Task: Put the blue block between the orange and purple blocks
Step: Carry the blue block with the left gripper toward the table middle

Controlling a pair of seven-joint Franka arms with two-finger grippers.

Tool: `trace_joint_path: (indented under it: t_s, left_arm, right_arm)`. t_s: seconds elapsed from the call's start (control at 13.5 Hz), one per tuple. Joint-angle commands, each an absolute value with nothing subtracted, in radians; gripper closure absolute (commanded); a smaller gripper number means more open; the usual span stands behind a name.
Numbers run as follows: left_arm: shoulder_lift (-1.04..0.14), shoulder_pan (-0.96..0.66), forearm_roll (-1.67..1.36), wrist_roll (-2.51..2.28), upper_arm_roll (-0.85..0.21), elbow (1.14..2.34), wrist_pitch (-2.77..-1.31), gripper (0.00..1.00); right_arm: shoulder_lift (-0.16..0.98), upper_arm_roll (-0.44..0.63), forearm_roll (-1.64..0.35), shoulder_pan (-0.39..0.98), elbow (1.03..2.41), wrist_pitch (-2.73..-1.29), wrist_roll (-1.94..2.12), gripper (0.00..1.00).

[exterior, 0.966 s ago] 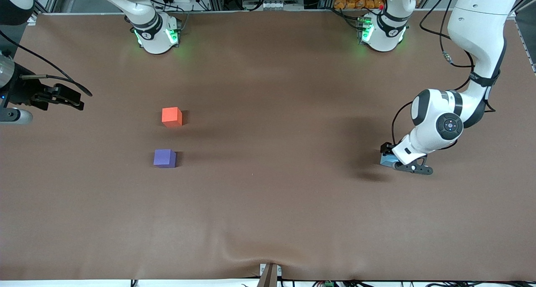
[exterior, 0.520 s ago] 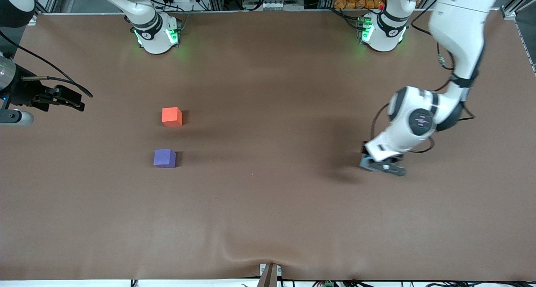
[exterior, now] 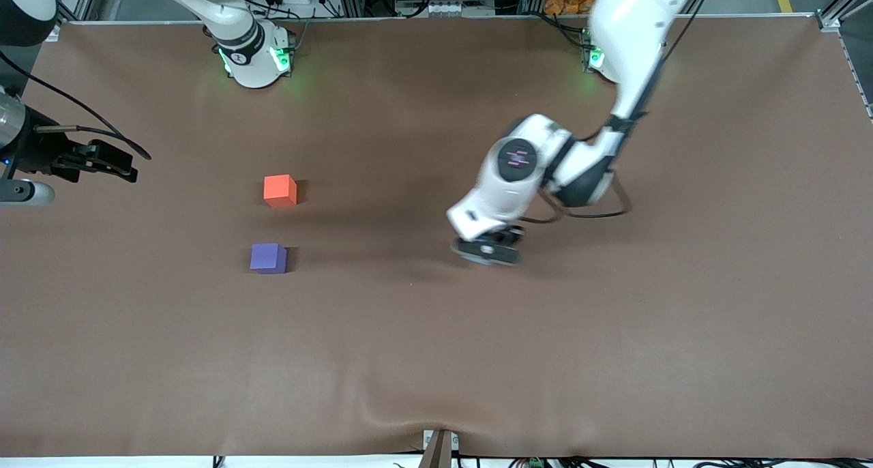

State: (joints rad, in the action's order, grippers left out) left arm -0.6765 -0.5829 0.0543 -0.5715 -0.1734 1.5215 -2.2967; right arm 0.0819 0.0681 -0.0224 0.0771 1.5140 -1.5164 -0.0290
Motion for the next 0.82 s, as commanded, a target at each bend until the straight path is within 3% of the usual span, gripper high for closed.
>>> trace_joint_path:
  t_s: [0.0,0.15,0.59,0.67,0.74]
  left_arm:
    - [-0.822,-0.67,0.025,-0.696,-0.153,1.317,-2.261,1.0]
    - [-0.888,-0.718,0.023,-0.779,-0.156,1.241,-2.263,1.0]
    - [-0.934,-0.792,0.005,-0.85,-0.152,1.227,-2.29,0.97]
    - [-0.934,-0.793,0.008,-0.853,-0.152,1.23,-2.29,0.23]
    - [-0.924,-0.801,0.006,-0.854,-0.152,1.235,-2.287,0.0]
  right_arm:
    - [0.084,0.066,-0.015,0.075,1.513,-1.522,-0.041,0.0]
    - [0.092,0.066,-0.015,0.077,1.513,-1.525,-0.041,0.0]
    - [0.147,0.064,-0.017,0.126,1.514,-1.554,-0.044,0.0]
    - [0.172,0.064,-0.023,0.144,1.514,-1.555,-0.054,0.0]
    - [0.202,0.063,-0.041,0.175,1.513,-1.558,-0.064,0.0]
